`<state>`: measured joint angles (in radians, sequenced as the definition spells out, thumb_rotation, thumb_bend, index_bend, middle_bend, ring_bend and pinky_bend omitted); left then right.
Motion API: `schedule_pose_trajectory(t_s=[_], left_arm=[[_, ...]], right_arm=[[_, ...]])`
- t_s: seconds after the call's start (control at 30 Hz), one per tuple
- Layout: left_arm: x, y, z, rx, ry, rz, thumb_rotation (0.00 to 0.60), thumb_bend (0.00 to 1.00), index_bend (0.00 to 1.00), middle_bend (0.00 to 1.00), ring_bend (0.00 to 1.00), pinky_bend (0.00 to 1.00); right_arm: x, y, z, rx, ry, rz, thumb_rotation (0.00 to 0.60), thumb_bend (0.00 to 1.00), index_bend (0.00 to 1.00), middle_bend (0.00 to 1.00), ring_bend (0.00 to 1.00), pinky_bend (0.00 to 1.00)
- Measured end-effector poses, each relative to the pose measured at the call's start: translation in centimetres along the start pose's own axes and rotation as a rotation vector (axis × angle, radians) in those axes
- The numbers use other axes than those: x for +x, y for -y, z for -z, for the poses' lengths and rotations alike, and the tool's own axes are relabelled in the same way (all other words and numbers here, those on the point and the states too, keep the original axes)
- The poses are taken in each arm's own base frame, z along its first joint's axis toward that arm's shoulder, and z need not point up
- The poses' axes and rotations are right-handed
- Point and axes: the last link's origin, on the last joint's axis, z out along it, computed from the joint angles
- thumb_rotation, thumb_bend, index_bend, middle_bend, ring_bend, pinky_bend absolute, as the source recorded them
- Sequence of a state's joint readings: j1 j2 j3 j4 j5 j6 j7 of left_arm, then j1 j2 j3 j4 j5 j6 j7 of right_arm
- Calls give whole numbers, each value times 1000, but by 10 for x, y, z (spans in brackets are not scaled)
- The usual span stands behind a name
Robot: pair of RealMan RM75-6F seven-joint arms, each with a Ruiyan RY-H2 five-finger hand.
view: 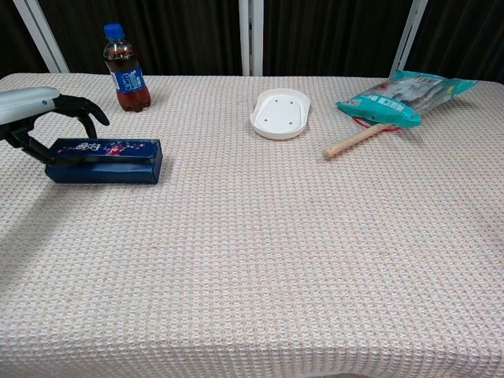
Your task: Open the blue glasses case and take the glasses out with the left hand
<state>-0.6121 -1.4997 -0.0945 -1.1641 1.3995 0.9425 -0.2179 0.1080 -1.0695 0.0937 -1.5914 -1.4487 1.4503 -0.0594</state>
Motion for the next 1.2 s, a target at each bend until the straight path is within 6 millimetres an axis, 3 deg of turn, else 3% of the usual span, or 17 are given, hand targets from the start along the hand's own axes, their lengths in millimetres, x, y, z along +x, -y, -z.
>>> schedule_pose_trajectory(t_s=[0.2,0.33,0.43,0.5,0.63,0.83,1.2], left_arm=[[3,-1,-2,8,-5,37,600,455,295,500,148,166],[5,1,-6,31,15,64,600,468,312,534,231,194],[6,3,-10,51,36,64,600,462,303,452,246,213],[9,3,-14,58,35,52,600,463,290,339,243,228],[11,6,-19,64,16,30,600,467,265,201,164,230],[13,9,-27,62,-30,13,600,454,191,166,105,219],[16,16,-41,71,-88,-1,600,310,118,108,51,190]], right_arm=[[1,-1,0,-2,-1,1,600,477,0,0,0,0],[0,-1,1,-2,3,5,600,477,0,0,0,0],[-1,-1,1,-5,5,7,600,477,0,0,0,0],[-1,-1,1,-9,7,7,600,478,0,0,0,0],[-3,-3,1,-16,13,9,600,479,0,0,0,0],[-6,-2,-1,-19,25,14,600,486,0,0,0,0],[-8,-2,-3,-31,32,21,600,493,0,0,0,0]])
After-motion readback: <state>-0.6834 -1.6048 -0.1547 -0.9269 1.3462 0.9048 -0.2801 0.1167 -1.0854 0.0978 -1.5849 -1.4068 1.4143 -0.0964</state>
